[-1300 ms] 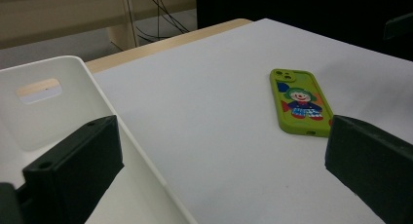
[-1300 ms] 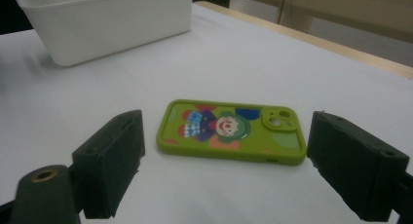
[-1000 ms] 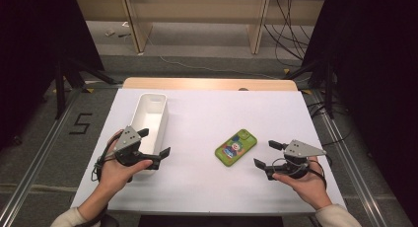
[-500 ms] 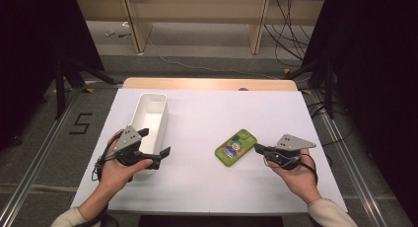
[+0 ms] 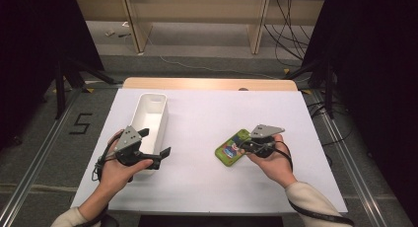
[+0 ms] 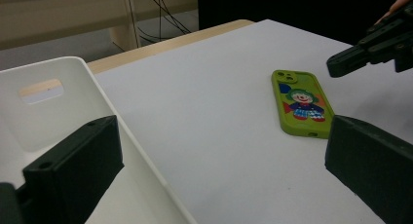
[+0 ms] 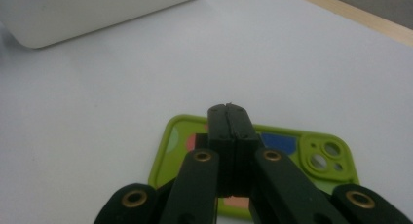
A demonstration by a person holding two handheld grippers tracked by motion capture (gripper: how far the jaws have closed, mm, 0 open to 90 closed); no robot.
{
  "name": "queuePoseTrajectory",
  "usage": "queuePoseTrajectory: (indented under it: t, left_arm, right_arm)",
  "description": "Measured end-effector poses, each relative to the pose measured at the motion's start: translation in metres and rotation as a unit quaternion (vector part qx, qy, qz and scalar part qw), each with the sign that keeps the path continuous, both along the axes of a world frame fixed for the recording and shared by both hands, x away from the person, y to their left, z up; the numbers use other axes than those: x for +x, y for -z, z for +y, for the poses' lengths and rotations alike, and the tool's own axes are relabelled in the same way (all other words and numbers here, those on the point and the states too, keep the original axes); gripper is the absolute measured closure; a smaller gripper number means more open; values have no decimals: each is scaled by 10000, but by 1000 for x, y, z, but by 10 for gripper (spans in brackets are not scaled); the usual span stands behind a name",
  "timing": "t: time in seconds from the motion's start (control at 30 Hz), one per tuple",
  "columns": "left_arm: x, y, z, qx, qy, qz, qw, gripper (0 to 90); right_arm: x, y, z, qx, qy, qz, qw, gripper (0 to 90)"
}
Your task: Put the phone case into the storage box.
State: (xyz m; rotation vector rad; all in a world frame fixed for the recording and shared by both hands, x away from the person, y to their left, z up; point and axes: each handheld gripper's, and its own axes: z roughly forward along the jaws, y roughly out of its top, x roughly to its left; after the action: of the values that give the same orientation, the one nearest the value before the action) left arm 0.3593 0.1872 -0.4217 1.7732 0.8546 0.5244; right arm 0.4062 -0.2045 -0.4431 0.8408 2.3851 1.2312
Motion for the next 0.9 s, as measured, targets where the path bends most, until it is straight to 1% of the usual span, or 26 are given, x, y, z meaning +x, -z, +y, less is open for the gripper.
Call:
queuePoseTrajectory:
  t: [0.03,0.07,0.1,0.13,0.17,0.23,0.27,0.3,0.37,0.47,0.5,0.57,0.6,0.73,0.9]
  left_arm:
    - [0,0,0,-5,-7,7,10000,0]
    - [0,0,0,-5,-7,8,10000,0]
    - [0,0,0,-4,-7,9,10000,0]
    - [0,0,0,-5,-4,10,10000,0]
    - [0,0,0,-4,2,8,10000,0]
    - [0,0,0,-7,1,10,10000,0]
    - [0,0,0,-6,3,11,10000,0]
    - [0,0,0,-7,2,11,10000,0]
    - [0,0,0,-12,1,9,10000,0]
    - [0,1,0,-7,4,12,10000,0]
    - [0,1,0,-4,-1,3,10000,0]
    - [0,0,0,-1,-4,3,10000,0]
    - [0,0,0,0,-4,2,10000,0]
    - [0,1,0,4,6,14,10000,0]
    - [0,1,-1,30,1,-1,10000,0]
  right_arm:
    - [8,2,11,-69,-48,97,9999,900]
    - [8,2,11,-69,-48,97,9999,900]
    - [15,4,21,-122,-74,168,9998,900]
    - [19,6,26,-159,-97,198,9996,900]
    - [19,6,26,-159,-97,198,9996,900]
    - [24,8,33,-206,-93,274,9994,900]
    - [28,9,38,-232,-90,327,9992,900]
    - [33,12,44,-299,-65,432,9986,900]
    - [35,13,47,-321,-67,450,9985,900]
    - [42,19,56,-467,-94,600,9971,900]
    - [45,23,61,-568,-119,673,9960,900]
    - [46,23,63,-599,-115,689,9958,900]
    - [48,24,64,-619,-113,757,9951,900]
    - [51,26,67,-711,-51,783,9944,900]
    - [54,31,69,-813,-14,899,9926,900]
